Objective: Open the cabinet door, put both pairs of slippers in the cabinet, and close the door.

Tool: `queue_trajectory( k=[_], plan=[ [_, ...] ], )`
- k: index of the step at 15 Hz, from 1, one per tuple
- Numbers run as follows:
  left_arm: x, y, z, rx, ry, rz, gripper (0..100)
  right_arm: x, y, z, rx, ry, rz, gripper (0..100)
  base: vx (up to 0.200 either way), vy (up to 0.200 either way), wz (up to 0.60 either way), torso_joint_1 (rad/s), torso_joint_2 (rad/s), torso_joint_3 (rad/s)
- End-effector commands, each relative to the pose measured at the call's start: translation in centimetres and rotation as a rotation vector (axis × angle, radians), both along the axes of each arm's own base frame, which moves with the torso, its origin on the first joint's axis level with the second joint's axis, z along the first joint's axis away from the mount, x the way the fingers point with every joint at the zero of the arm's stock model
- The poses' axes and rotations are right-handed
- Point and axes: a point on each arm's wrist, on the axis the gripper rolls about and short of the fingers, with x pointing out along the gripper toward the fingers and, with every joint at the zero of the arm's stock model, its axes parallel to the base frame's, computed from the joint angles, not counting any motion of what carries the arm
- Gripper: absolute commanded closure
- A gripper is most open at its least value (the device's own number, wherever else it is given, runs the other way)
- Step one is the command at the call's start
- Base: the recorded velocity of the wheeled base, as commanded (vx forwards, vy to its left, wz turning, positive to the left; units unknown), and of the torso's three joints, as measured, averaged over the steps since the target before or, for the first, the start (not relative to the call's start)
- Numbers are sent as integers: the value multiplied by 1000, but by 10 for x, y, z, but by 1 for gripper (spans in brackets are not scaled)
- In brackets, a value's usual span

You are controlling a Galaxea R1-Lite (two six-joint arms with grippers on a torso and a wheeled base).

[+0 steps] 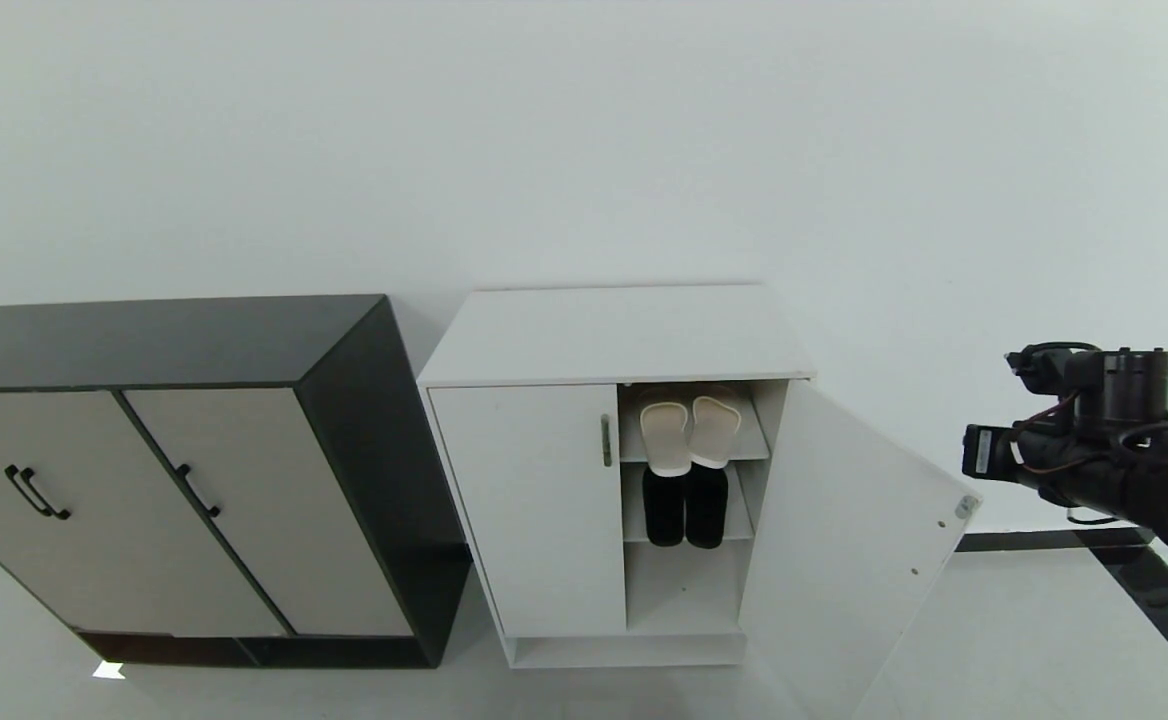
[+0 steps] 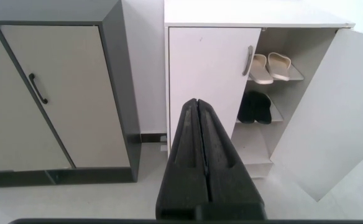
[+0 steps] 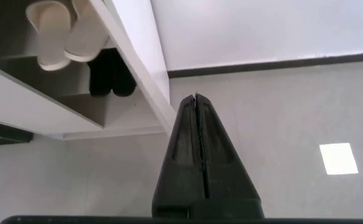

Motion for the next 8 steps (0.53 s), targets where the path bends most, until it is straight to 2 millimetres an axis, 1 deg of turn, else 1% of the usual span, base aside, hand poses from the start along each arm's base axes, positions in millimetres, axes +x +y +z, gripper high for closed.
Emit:
queue_trajectory(
  k=[1, 8],
  plan=[
    [0, 0, 0, 0, 2, 1, 100, 5, -2, -14, -5, 41, -6, 100, 0, 0, 0, 0, 0, 0],
    [0, 0, 0, -2, 2, 1, 100, 8, -4, -30, -27, 87, -2, 100, 0, 0, 0, 0, 0, 0]
  ],
)
